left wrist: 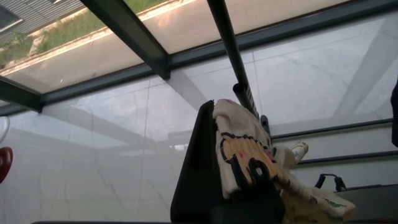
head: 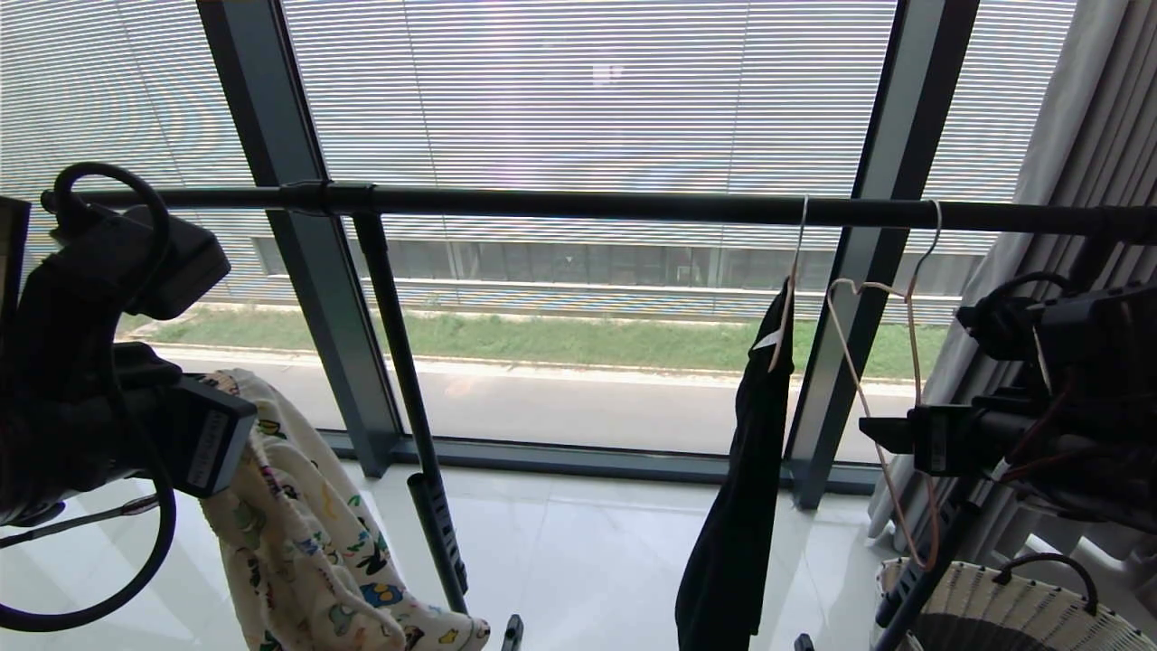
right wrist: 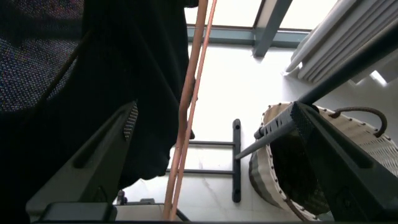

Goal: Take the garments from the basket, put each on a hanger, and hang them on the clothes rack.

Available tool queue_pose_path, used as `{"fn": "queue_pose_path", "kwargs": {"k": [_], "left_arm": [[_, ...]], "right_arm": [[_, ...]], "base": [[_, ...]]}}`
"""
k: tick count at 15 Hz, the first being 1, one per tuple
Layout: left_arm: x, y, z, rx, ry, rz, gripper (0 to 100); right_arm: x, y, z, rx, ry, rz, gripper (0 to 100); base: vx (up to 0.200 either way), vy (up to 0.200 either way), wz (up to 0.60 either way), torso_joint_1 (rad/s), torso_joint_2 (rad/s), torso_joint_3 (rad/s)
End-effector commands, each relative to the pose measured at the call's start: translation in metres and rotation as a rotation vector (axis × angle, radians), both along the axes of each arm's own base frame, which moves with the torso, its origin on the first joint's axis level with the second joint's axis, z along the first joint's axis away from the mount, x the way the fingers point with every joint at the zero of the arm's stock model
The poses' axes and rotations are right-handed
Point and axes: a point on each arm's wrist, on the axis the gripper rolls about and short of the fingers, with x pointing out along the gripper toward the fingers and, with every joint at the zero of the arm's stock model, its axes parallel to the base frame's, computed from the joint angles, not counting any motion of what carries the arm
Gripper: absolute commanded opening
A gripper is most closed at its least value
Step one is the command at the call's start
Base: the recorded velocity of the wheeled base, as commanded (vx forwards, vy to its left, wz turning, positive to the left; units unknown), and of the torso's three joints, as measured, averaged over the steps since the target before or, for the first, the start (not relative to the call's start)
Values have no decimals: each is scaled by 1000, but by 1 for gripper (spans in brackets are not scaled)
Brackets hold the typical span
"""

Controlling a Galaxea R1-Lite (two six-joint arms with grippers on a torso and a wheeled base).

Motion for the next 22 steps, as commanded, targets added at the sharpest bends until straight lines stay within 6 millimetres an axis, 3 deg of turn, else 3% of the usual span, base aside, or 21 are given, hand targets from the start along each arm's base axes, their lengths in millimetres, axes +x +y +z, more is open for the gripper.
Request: {"fn": "queue_pose_path", "kwargs": {"k": [1,6,7,10,16,19,22], "left_arm": [[-1,0,1,-1,-3,0,0],[-1,0,1,0,-5,0,0],[-1,0,1,0,-5,0,0],[-1,0,1,1,-6,-1,0],[-5,2,3,-5,-19,-1,0],[-6,3,5,-10,-27,0,0],[-6,3,9,-15,-41,-1,0]], "right_arm": [[5,3,-6,-11,17,-1,100],[14,7,-11,-9,18,-2,100],[17,7,-14,-9,21,-9,0],[27,10,-15,14,-21,-13,0],[26,9,-11,21,-46,-20,0],[19,6,3,37,-110,-12,0],[-1,-4,22,16,-192,19,0]], "base": [[0,0,0,0,0,0],[0,0,0,0,0,0],[0,0,0,0,0,0],[0,0,0,0,0,0],[0,0,0,0,0,0],[0,0,0,0,0,0],[0,0,0,0,0,0]]}}
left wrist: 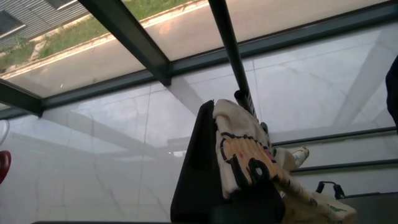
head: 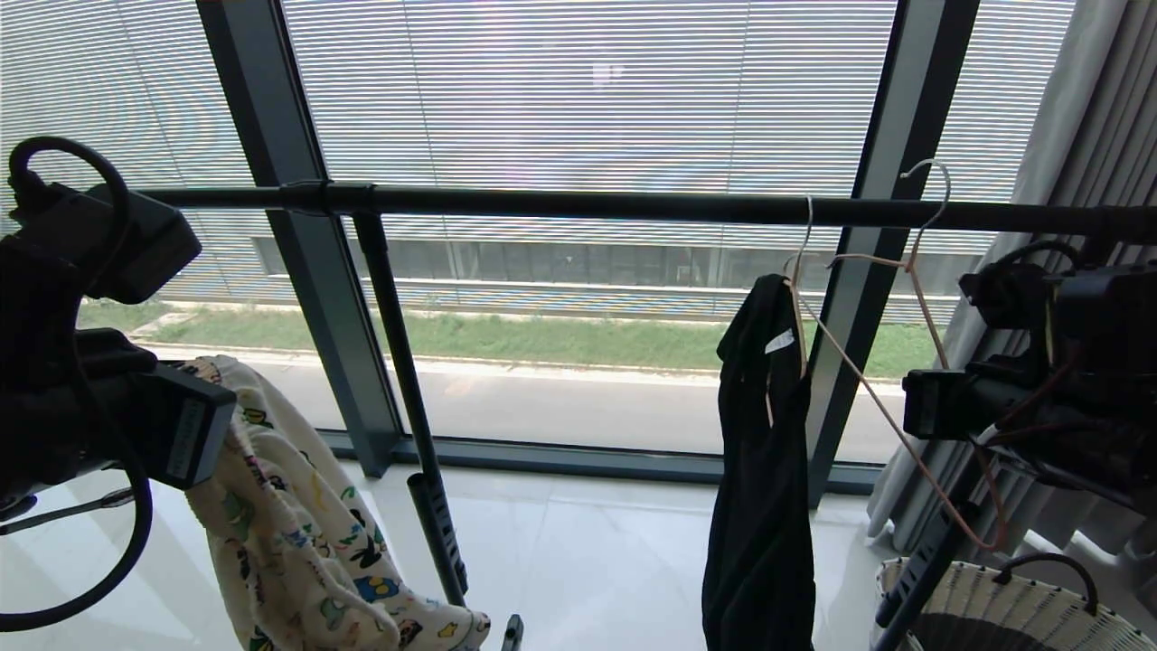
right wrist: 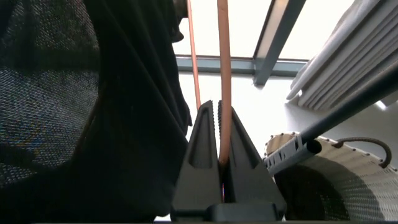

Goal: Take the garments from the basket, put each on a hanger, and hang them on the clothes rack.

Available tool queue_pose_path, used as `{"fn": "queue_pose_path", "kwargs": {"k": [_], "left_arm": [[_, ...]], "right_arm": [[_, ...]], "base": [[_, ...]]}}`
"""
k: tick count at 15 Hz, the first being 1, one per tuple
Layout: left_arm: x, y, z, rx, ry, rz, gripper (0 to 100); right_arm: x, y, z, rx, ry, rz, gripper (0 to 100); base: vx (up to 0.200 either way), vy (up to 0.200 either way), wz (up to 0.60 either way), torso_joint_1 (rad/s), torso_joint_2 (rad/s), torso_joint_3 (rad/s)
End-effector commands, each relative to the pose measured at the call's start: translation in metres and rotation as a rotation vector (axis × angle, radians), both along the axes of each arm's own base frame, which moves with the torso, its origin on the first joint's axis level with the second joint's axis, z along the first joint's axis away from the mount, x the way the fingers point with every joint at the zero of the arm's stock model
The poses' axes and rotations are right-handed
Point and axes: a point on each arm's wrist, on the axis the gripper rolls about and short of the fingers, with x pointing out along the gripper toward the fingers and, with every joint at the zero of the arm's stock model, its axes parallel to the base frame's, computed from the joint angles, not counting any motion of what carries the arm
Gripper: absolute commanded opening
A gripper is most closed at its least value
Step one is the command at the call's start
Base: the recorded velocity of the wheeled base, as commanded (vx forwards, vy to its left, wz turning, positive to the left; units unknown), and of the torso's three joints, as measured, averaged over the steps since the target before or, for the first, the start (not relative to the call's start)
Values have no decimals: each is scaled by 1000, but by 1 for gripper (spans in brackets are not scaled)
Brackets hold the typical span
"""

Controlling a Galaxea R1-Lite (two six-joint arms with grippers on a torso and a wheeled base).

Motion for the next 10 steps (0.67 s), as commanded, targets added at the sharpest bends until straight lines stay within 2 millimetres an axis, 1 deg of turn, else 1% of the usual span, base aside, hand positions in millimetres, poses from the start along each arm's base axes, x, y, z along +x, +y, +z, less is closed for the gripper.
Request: {"fn": "queue_pose_path", "kwargs": {"k": [1,2,3,6,8,10], "left_arm": [[0,0,1,-1,-3,0,0],[0,0,1,-1,-3,0,0],[0,0,1,-1,-3,0,0],[-1,0,1,0,-5,1,0],[-4,2,3,-5,-16,0,0],[-5,2,3,-6,-17,0,0]], "right_arm": [[-18,-10,13,-3,-60,14,0],[-21,-11,14,-7,-69,17,0],[-28,-16,14,-7,-113,24,0],[-62,-34,0,-78,-132,56,0],[-81,-45,-5,-93,-149,69,0],[-95,-52,-8,-101,-157,72,0]], "base": [[0,0,0,0,0,0],[0,0,0,0,0,0],[0,0,0,0,0,0],[0,0,0,0,0,0],[-200,0,0,2,5,5],[-200,0,0,10,2,0]]}}
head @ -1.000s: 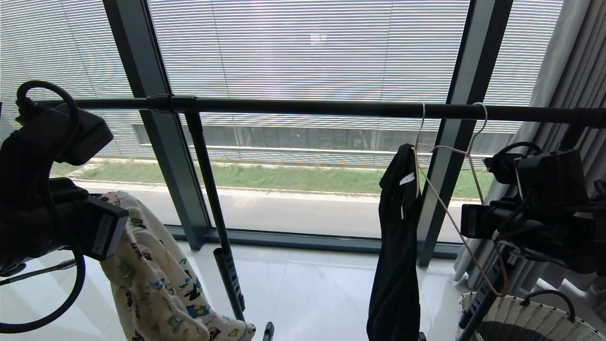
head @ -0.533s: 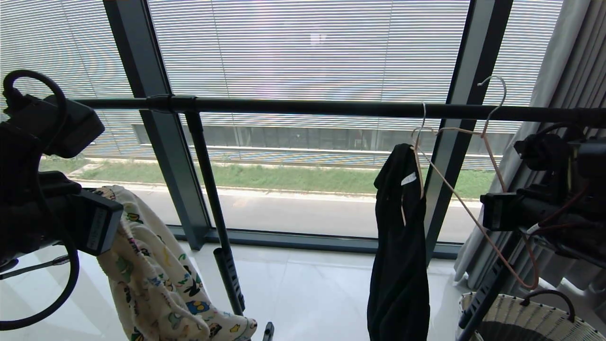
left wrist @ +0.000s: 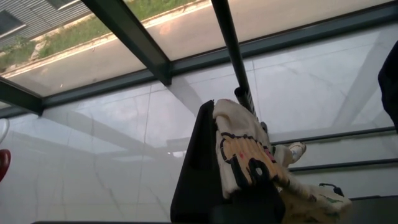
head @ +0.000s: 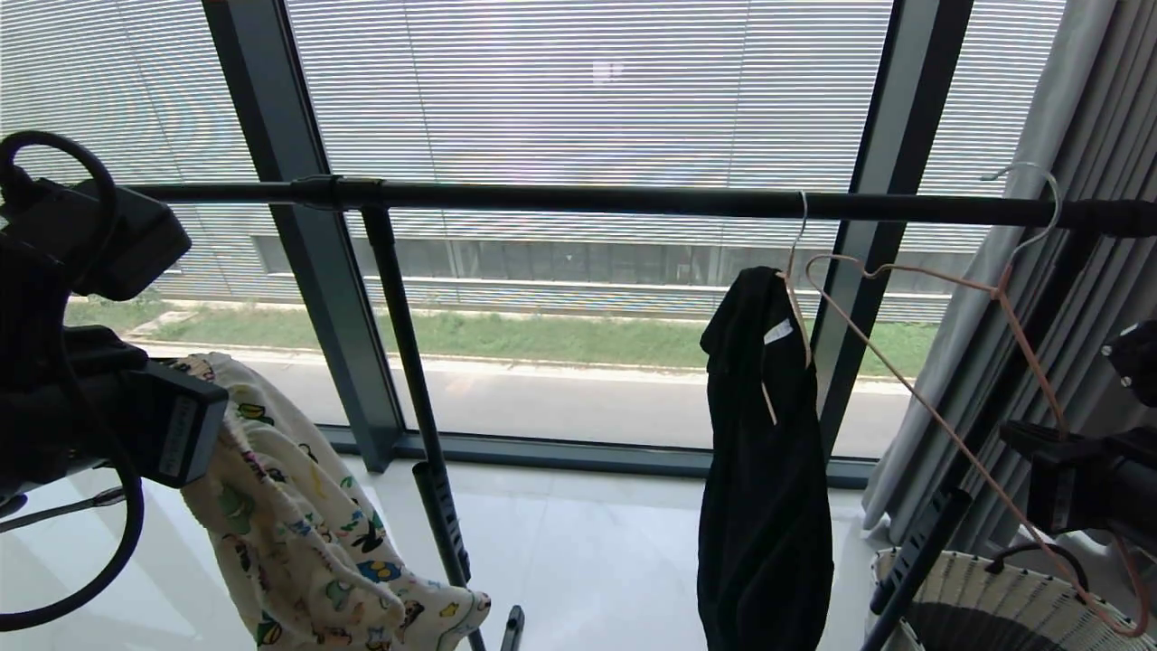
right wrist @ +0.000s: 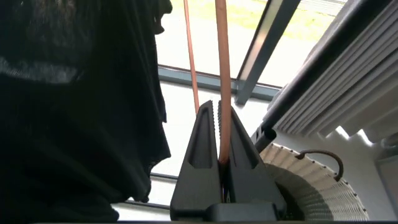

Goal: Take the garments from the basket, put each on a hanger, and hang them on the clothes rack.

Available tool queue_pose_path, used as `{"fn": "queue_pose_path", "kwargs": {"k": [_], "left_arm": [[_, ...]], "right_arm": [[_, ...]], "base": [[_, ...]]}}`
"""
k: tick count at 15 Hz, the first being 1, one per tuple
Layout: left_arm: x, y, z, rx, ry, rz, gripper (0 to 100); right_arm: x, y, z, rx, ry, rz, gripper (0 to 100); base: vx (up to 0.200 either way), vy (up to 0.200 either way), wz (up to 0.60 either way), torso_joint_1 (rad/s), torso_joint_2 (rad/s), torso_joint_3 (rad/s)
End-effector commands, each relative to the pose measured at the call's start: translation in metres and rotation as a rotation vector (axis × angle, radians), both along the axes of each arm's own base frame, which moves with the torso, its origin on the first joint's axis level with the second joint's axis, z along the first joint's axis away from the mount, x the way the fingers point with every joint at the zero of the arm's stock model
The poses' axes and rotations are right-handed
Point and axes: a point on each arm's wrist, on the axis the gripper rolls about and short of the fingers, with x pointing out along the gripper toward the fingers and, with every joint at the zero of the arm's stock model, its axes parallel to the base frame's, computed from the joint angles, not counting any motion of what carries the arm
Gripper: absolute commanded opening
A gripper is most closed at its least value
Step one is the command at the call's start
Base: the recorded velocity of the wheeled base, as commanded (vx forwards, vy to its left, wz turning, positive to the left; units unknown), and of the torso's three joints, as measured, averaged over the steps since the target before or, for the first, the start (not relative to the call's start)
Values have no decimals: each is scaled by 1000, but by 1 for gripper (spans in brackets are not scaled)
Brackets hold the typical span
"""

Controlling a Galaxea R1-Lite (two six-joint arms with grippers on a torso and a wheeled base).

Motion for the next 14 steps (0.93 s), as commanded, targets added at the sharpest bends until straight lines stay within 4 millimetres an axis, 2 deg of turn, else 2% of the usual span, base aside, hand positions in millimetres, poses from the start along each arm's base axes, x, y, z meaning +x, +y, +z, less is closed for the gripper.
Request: {"fn": "queue_pose_path", "kwargs": {"k": [1,7,14], "left_arm": [[-2,0,2,-2,-8,-2,0],[1,-3,2,1,-5,-16,0],[6,-8,-2,9,17,-28,0]], "right_arm": [[-23,-13,1,9,-33,4,0],[-40,-20,6,11,-64,33,0],[-58,-2,9,53,-80,264,0]], "base": [[-200,0,0,-12,-2,2],[-200,0,0,-2,0,4],[-200,0,0,3,1,4]]}}
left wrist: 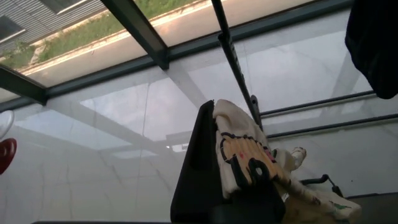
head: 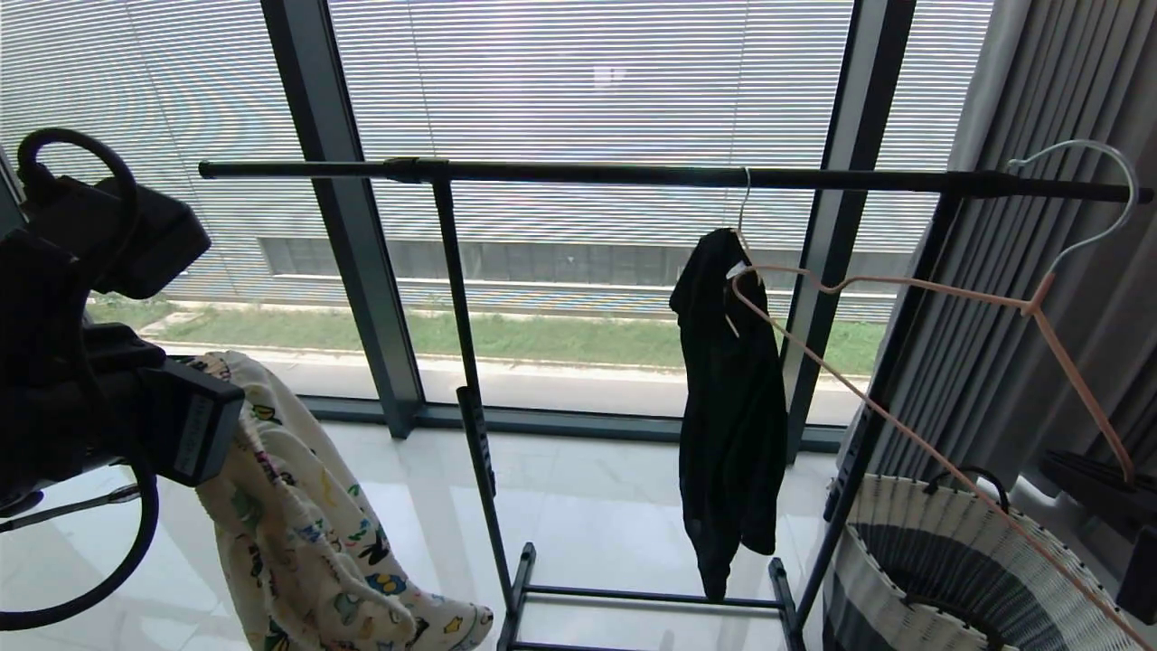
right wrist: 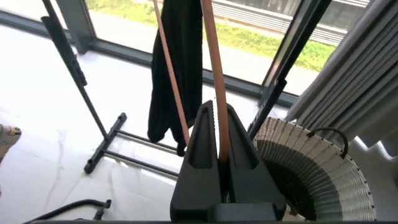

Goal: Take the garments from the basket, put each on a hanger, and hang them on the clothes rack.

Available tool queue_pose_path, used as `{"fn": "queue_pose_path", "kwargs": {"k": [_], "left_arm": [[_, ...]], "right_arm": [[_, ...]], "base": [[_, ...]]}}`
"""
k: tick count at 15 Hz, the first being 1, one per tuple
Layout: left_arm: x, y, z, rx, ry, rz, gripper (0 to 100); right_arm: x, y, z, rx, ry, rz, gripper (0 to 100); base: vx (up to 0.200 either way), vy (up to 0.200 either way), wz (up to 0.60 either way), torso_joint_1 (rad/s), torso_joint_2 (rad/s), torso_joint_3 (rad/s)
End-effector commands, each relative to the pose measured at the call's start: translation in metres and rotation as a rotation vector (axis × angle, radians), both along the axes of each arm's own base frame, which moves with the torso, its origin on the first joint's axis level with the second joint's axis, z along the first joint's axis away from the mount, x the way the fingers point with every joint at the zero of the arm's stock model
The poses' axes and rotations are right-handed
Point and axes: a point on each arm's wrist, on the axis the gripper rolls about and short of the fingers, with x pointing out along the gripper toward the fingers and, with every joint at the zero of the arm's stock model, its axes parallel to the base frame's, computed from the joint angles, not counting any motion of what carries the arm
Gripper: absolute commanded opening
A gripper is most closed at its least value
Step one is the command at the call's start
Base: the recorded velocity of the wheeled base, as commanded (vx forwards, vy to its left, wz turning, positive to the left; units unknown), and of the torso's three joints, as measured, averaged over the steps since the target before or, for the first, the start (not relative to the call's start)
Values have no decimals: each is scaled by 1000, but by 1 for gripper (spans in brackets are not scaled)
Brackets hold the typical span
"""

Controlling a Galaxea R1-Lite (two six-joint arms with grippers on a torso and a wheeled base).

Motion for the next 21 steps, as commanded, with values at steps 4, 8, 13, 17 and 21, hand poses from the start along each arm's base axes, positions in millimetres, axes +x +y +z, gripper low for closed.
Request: {"fn": "queue_pose_path", "kwargs": {"k": [4,8,13,17,21], "left_arm": [[11,-13,-7,-43,33,-11,0],[60,-40,-17,-120,-27,159,0],[96,-75,-17,-218,-58,221,0],[104,-86,-9,-269,-83,219,0],[104,-85,-9,-271,-84,221,0]], "right_arm": [[-11,28,-6,37,80,264,0],[-19,49,-14,50,178,485,0],[-18,84,-16,96,170,586,0],[-6,110,-27,106,185,579,0],[1,116,-33,106,199,550,0]], "base": [[-100,0,0,2,2,0],[0,0,0,0,0,0],[0,0,0,0,0,0],[0,0,0,0,0,0],[0,0,0,0,0,0]]}}
